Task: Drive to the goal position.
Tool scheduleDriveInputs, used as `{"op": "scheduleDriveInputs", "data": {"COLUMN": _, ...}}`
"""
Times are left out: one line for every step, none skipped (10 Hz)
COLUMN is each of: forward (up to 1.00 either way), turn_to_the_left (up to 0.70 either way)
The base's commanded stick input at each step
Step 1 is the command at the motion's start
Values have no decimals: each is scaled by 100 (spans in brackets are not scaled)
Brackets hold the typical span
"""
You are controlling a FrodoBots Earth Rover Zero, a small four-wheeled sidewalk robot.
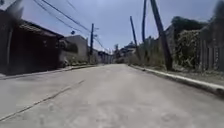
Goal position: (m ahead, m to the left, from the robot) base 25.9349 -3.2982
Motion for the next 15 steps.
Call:
{"op": "scheduleDriveInputs", "data": {"forward": 100, "turn_to_the_left": -12}}
{"op": "scheduleDriveInputs", "data": {"forward": 100, "turn_to_the_left": 3}}
{"op": "scheduleDriveInputs", "data": {"forward": 100, "turn_to_the_left": 3}}
{"op": "scheduleDriveInputs", "data": {"forward": 100, "turn_to_the_left": 3}}
{"op": "scheduleDriveInputs", "data": {"forward": 100, "turn_to_the_left": 3}}
{"op": "scheduleDriveInputs", "data": {"forward": 100, "turn_to_the_left": 3}}
{"op": "scheduleDriveInputs", "data": {"forward": 100, "turn_to_the_left": 3}}
{"op": "scheduleDriveInputs", "data": {"forward": 100, "turn_to_the_left": 3}}
{"op": "scheduleDriveInputs", "data": {"forward": 100, "turn_to_the_left": 3}}
{"op": "scheduleDriveInputs", "data": {"forward": 100, "turn_to_the_left": 3}}
{"op": "scheduleDriveInputs", "data": {"forward": 100, "turn_to_the_left": 3}}
{"op": "scheduleDriveInputs", "data": {"forward": 100, "turn_to_the_left": 3}}
{"op": "scheduleDriveInputs", "data": {"forward": 100, "turn_to_the_left": 3}}
{"op": "scheduleDriveInputs", "data": {"forward": 100, "turn_to_the_left": 3}}
{"op": "scheduleDriveInputs", "data": {"forward": 100, "turn_to_the_left": 3}}
